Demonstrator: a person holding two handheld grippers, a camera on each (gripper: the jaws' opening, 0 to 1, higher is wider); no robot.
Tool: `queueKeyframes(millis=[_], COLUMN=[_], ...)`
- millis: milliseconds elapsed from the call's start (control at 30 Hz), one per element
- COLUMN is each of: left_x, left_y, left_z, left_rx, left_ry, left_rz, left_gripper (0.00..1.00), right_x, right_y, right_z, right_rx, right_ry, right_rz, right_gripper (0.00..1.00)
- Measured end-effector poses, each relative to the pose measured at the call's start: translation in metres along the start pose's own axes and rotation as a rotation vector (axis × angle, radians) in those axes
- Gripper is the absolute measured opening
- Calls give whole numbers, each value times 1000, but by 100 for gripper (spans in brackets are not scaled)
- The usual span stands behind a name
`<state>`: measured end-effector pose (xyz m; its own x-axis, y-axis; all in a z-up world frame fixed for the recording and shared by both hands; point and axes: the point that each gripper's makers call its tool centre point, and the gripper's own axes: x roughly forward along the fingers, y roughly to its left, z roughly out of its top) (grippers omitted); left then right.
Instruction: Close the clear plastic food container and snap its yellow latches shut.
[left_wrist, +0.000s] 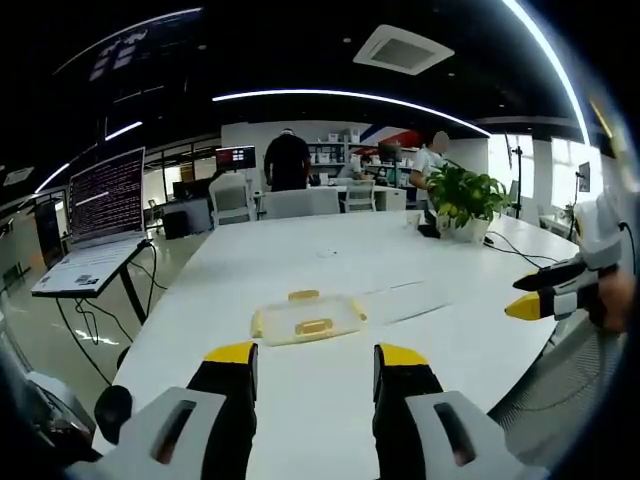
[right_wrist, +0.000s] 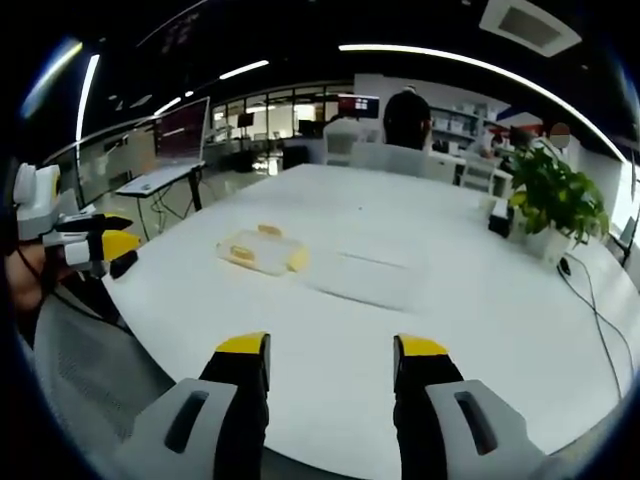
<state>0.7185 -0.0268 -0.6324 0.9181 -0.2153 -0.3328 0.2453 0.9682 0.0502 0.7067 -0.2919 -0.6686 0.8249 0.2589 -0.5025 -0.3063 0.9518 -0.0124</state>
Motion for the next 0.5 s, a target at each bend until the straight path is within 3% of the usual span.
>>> queueKeyframes(millis=[500], left_x=[1], left_y=[1], left_z=[1], left_rx=[3], left_ry=[2], left_rz=[-1], left_gripper=[40], right_x=[1], right_y=[1], right_z=[1], right_rx=[-3], right_ry=[2], right_rz=[1], right_gripper=[46])
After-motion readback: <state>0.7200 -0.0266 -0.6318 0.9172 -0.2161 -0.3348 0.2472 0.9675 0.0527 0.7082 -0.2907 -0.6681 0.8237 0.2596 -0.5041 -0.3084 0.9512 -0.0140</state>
